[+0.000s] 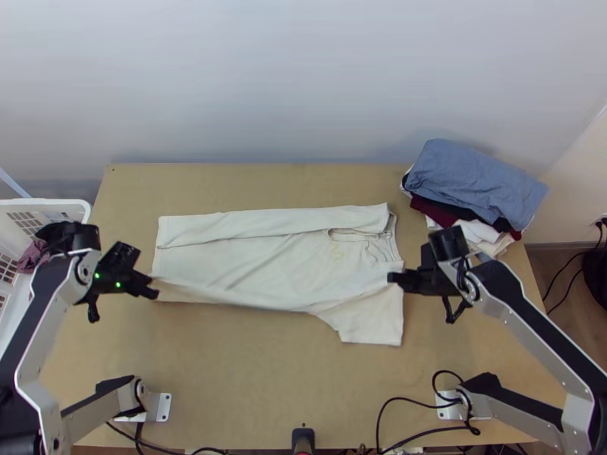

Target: Fold the t-shirt

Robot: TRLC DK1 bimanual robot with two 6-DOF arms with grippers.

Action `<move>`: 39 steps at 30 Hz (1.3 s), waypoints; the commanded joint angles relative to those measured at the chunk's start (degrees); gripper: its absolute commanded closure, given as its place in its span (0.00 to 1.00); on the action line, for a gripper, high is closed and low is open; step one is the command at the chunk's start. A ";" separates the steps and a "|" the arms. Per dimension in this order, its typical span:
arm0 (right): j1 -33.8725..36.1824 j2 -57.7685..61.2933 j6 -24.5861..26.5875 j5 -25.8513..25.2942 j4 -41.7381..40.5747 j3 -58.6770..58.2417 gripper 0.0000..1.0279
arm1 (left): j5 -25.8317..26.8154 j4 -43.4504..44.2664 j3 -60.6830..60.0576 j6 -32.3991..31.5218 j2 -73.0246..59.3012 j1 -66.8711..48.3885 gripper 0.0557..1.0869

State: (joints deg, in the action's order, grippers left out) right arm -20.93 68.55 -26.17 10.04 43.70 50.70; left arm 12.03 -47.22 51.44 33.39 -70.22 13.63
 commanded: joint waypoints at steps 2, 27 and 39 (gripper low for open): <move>1.50 3.16 1.74 -0.73 -0.90 4.85 0.97 | 0.54 1.61 4.19 -1.83 -3.79 1.14 0.96; 4.05 30.15 5.08 -3.28 -6.61 33.68 0.97 | 0.45 4.51 30.47 -11.15 -28.05 -1.76 0.96; 6.43 43.77 5.87 -3.45 -6.61 44.93 0.68 | 0.54 5.91 34.96 -15.46 -35.60 -1.32 0.60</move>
State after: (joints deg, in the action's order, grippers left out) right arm -14.81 110.50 -20.91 7.01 37.08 93.56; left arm 12.05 -41.93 85.82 19.64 -105.49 12.12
